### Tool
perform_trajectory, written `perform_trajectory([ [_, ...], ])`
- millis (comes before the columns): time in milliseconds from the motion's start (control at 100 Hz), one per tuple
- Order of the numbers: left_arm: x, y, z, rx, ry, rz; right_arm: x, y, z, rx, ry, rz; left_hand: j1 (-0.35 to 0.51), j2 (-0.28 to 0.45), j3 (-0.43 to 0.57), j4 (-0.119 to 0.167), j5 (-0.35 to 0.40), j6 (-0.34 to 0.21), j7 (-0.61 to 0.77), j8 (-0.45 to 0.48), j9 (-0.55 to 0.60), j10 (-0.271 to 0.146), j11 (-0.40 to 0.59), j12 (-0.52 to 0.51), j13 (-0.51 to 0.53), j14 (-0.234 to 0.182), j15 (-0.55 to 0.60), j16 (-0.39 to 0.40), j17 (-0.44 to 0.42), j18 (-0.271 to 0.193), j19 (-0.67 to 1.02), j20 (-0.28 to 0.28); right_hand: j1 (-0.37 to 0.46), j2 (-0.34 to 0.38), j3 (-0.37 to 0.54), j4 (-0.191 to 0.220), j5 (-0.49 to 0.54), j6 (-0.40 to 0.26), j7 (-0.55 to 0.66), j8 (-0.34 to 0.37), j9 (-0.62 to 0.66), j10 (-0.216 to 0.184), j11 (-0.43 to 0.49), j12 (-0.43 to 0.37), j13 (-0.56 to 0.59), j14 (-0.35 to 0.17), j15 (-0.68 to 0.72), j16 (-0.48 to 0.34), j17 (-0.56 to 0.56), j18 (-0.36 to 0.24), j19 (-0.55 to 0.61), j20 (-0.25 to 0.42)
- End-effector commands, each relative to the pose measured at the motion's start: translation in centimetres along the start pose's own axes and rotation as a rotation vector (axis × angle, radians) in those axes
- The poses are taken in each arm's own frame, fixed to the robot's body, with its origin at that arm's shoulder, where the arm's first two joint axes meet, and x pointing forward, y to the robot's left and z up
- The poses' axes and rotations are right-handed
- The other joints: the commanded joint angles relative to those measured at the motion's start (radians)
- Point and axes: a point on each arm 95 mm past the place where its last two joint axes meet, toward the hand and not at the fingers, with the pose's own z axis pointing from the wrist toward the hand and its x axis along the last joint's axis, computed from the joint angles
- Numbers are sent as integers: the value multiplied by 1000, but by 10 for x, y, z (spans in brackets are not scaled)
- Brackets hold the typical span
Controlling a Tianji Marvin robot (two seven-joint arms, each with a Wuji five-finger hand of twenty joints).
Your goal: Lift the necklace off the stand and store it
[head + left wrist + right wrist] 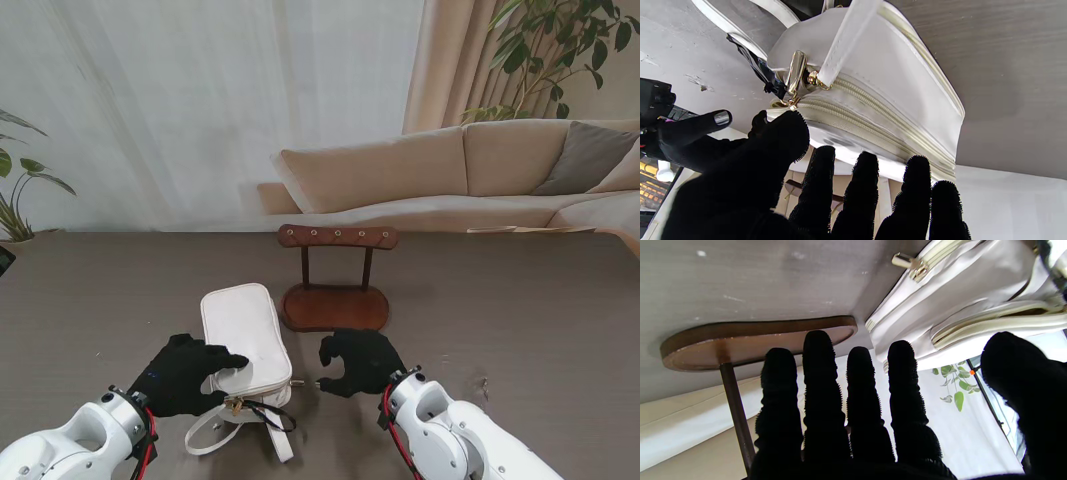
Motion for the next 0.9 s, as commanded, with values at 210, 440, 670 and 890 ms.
perform_trajectory([
  [210, -10, 15, -1, -104, -24, 13, 21, -30, -22, -16, 25, 15, -4, -7, 25, 11, 1, -45, -9, -28, -6, 9, 7, -28, -42, 3, -14, -38, -27, -38, -47, -9, 105, -226, 183, -57, 80, -52, -126, -35, 96, -28, -18, 24, 85, -25, 37, 33, -175, 30, 75, -9],
  [440, -20, 15, -3, -129, -57, 13, 31, -52, -21, 16, 24, 6, 1, 10, 20, 13, 14, -11, 1, -30, 2, 8, 13, -30, -38, 7, -6, -41, -16, -33, -55, -5, 140, -363, 227, -82, -44, -32, -216, -112, 66, -32, -38, 19, 80, -21, 42, 45, -182, 29, 74, -13],
  [670, -29, 16, 0, -130, -79, -27, 34, -70, -18, -8, 8, -18, 7, 24, 13, 15, 17, -2, 7, -30, 12, 12, 17, -30, -32, 16, -3, -40, -10, -31, -58, 1, 92, -399, 229, -99, -72, 1, -200, -135, 51, -28, -32, 18, 84, -11, 46, 49, -177, 33, 77, -11],
  [890, -33, 18, 3, -127, -89, -45, 42, -75, -20, -13, 4, 34, 12, 28, 11, 17, 22, 0, 10, -30, 22, 14, 19, -29, -25, 21, 0, -36, -6, -28, -57, 7, 52, -280, 185, -87, -74, 12, -186, -155, 34, -17, -33, 12, 80, -4, 48, 50, -177, 40, 82, -11],
])
